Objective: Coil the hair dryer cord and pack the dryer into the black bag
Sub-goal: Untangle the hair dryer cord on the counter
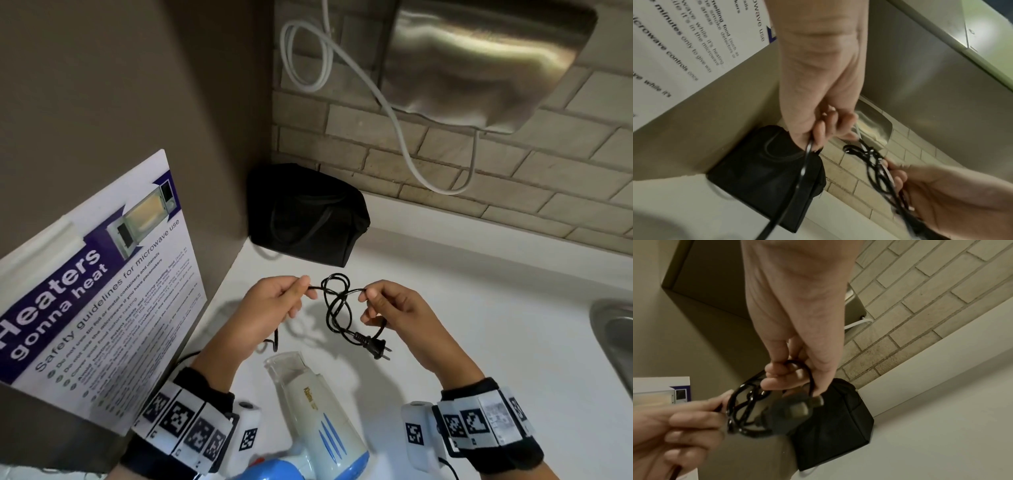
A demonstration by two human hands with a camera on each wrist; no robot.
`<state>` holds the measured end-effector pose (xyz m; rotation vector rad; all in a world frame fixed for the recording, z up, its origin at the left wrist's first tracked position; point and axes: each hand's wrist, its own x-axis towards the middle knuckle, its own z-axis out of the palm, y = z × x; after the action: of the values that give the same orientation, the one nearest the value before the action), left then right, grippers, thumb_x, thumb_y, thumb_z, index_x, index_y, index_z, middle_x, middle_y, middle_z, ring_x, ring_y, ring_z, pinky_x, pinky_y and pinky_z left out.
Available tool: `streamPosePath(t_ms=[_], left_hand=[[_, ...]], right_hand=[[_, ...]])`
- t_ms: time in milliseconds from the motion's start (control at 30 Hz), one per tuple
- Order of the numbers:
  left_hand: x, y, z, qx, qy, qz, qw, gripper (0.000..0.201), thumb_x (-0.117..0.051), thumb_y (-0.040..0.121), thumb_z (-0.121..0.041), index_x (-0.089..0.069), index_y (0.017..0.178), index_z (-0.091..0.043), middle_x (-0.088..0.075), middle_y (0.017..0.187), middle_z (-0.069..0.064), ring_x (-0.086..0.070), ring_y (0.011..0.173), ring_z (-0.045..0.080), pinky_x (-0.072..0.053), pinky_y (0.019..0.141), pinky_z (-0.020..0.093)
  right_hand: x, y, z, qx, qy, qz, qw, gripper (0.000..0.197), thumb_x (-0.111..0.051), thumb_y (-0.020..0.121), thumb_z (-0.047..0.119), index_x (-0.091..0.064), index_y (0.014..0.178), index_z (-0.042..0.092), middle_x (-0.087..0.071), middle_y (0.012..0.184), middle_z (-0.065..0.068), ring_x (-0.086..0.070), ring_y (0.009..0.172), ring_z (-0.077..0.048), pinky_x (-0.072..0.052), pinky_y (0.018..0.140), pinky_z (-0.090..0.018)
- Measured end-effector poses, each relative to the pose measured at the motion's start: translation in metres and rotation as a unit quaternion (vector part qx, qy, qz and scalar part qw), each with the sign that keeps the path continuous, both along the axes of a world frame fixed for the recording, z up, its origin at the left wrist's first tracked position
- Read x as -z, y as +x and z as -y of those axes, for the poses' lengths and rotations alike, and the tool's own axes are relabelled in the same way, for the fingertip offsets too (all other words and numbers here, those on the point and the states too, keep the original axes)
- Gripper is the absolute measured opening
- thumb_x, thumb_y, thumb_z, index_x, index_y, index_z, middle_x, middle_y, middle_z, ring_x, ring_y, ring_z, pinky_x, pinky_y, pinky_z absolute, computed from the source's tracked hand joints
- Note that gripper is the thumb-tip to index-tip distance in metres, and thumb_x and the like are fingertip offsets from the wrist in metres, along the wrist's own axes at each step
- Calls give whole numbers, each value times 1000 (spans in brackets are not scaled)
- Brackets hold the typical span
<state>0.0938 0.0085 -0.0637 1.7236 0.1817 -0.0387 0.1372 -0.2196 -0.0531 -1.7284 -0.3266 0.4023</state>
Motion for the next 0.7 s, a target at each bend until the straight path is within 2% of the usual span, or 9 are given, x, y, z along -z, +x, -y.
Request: streamPosePath(t_ms=[100, 167, 333, 500, 700], left_hand=[[4, 5, -9, -105, -84, -5, 991, 34, -48, 98, -34, -65, 78, -12, -46, 54, -7, -38, 45, 5, -31, 49, 20], [7, 6, -14, -137, -126, -6, 983, 33, -46, 99, -31, -62, 78, -10, -45, 59, -3, -37, 39, 2, -28, 45, 17], [8, 6, -20, -187, -179, 11, 966, 32, -45, 100, -28, -60, 77, -11, -47, 64, -2, -33, 42, 3, -28, 42, 14], [9, 6, -23, -200, -207, 21, 957, 32, -43, 100, -26, -58, 77, -10, -49, 66, -2, -31, 44, 3, -27, 40, 13], [9, 6, -24, -194, -199, 21, 960, 31, -41, 101, -26, -60, 81, -10, -49, 65, -2, -31, 44, 2, -28, 40, 12]], right_hand=[[4, 3, 6, 37, 2, 15, 999, 25, -48, 97, 24, -64, 92, 6, -49, 68, -2, -49, 64, -14, -47, 71, -27], [6, 3, 7, 44, -2, 27, 999, 25, -48, 97, 26, -65, 92, 8, -47, 67, 0, -40, 64, -14, -39, 68, -27], [12, 3, 10, 67, 13, 12, 998, 24, -49, 95, 27, -65, 91, 9, -48, 68, 2, -40, 66, -14, -37, 73, -32], [15, 5, 16, 82, 34, -5, 996, 22, -49, 96, 23, -65, 88, 12, -47, 70, 0, -39, 63, -12, -37, 68, -26], [19, 3, 19, 64, 77, -14, 995, 24, -43, 99, 13, -61, 83, 12, -53, 74, 1, -44, 70, -15, -40, 80, -30]])
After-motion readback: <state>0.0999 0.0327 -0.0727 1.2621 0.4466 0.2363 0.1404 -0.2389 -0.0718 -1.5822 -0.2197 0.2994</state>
